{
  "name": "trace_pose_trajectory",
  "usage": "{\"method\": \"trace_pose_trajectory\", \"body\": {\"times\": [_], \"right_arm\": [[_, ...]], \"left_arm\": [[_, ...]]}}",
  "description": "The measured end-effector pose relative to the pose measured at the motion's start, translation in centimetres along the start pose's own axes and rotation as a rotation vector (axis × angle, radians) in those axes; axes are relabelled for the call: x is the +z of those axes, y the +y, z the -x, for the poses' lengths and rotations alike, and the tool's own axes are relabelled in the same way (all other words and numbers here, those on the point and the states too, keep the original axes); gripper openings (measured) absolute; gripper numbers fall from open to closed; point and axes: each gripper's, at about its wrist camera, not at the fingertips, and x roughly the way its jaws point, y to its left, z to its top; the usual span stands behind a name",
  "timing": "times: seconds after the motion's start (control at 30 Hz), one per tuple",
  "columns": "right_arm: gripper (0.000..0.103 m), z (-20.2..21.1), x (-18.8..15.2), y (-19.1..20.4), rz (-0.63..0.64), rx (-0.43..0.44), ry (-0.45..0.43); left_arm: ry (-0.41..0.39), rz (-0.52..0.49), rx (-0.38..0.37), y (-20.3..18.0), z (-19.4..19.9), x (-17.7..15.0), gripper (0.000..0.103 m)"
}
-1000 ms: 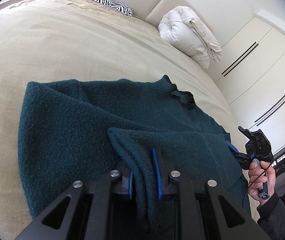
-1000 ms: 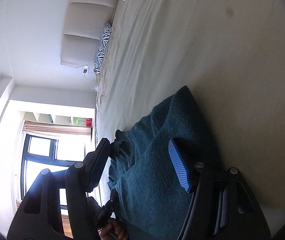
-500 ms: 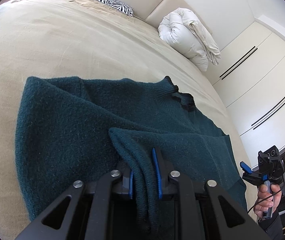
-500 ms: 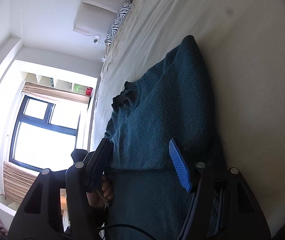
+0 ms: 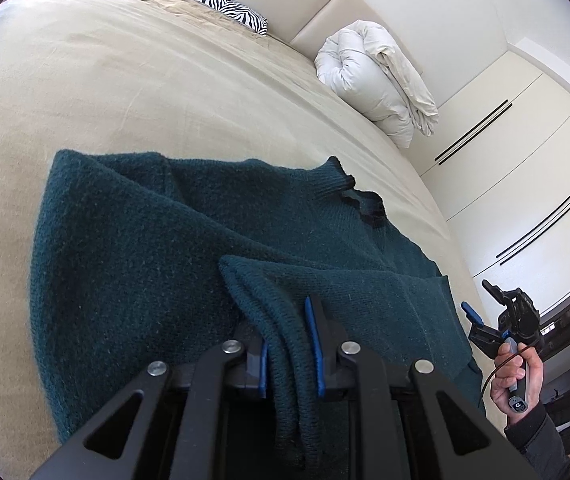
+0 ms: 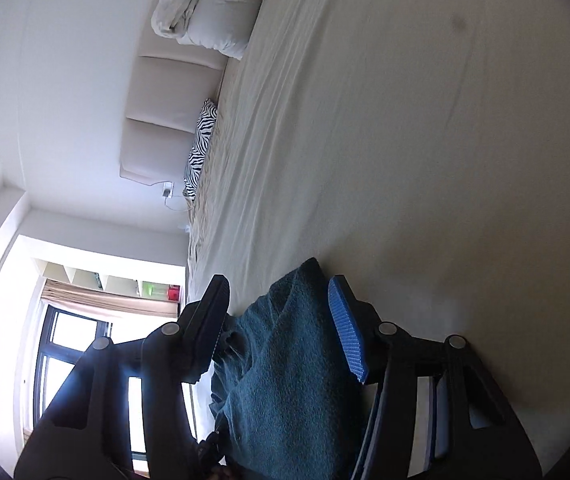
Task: Fold small clothes
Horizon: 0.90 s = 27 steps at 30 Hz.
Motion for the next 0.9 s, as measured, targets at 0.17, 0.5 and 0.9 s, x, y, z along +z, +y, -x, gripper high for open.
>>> {"method": "trace_pose_trajectory", "body": {"times": [0.17, 0.5, 0.9], "right_arm": [[0.053, 9.2, -6.1, 0.3, 0.123, -0.033, 0.025], [0.053, 20.0, -16.8, -3.0, 0.165, -0.089, 0.070], [0.053, 23.4, -22.8, -5.0, 0.233, -0.208, 0.141]], "left_arm": [[0.000, 0.063, 0.032, -1.4, 5.9, -1.6, 0.064], [-0.063, 0.125, 0.131, -1.3, 21.2, -14.5, 0.077], [0.095, 0.140, 0.148, -1.8, 23.7, -23.7, 0.076]]}}
